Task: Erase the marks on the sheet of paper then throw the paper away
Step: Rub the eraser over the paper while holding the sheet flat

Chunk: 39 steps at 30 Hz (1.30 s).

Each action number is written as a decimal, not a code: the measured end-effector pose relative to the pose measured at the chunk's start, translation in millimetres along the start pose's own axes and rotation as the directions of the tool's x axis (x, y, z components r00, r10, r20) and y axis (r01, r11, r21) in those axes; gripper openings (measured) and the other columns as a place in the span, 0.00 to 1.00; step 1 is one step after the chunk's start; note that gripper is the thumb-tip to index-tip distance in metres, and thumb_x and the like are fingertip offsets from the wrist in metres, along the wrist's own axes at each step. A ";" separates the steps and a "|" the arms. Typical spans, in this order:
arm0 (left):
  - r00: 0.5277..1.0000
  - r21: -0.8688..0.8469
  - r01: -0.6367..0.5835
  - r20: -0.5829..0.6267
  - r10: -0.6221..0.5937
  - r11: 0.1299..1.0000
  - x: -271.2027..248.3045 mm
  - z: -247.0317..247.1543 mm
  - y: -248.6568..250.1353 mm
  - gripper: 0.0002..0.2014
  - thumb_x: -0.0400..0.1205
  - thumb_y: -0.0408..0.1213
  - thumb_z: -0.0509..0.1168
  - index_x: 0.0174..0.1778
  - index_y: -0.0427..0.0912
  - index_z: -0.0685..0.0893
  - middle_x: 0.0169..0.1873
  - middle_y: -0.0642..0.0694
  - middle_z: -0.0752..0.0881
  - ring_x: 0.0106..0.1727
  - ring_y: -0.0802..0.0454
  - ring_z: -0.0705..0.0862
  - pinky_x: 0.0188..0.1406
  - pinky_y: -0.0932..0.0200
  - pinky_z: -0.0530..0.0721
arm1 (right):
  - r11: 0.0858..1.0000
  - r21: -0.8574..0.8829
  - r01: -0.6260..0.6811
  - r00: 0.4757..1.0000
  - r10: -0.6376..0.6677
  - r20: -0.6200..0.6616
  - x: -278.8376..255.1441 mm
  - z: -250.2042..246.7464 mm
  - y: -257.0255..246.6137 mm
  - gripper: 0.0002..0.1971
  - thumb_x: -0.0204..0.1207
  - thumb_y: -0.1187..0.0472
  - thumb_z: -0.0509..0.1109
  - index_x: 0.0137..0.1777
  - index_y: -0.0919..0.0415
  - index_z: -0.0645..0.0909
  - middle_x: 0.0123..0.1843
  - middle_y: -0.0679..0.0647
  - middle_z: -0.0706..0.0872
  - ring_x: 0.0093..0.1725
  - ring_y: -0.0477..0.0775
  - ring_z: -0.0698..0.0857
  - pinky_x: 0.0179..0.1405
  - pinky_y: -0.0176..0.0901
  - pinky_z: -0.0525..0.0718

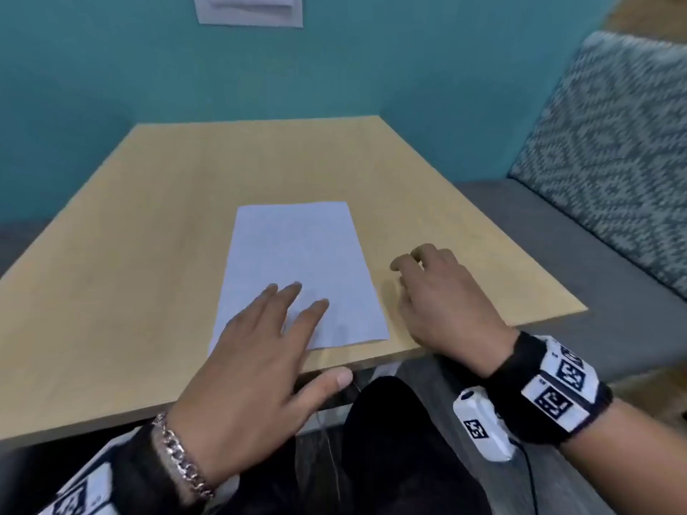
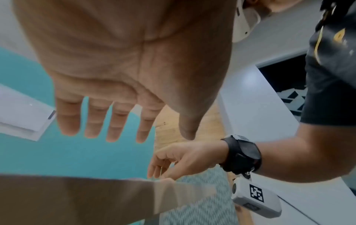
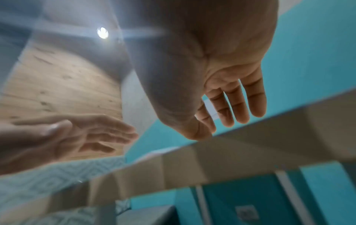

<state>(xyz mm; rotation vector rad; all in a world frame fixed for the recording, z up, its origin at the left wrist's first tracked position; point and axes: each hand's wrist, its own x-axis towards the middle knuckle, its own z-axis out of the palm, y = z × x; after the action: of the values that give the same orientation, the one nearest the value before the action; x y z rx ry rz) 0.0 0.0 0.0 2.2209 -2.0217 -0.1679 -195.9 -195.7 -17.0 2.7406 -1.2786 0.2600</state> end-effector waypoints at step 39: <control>0.967 0.075 0.029 0.249 -0.047 0.997 38.9 -97.0 -155.8 0.35 0.88 0.62 0.60 0.90 0.59 0.61 0.86 0.65 0.64 0.82 0.60 0.71 0.78 0.60 0.69 | 0.817 0.219 0.533 0.712 -0.573 0.407 104.5 -39.4 -83.3 0.05 0.93 0.57 0.59 0.61 0.48 0.76 0.49 0.47 0.86 0.47 0.55 0.83 0.50 0.58 0.87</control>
<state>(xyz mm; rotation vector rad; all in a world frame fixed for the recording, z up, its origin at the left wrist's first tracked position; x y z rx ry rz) 173.1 -22.1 68.8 2.3894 -2.1397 -0.4071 -70.3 -214.0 40.5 3.2111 -0.4178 -0.4243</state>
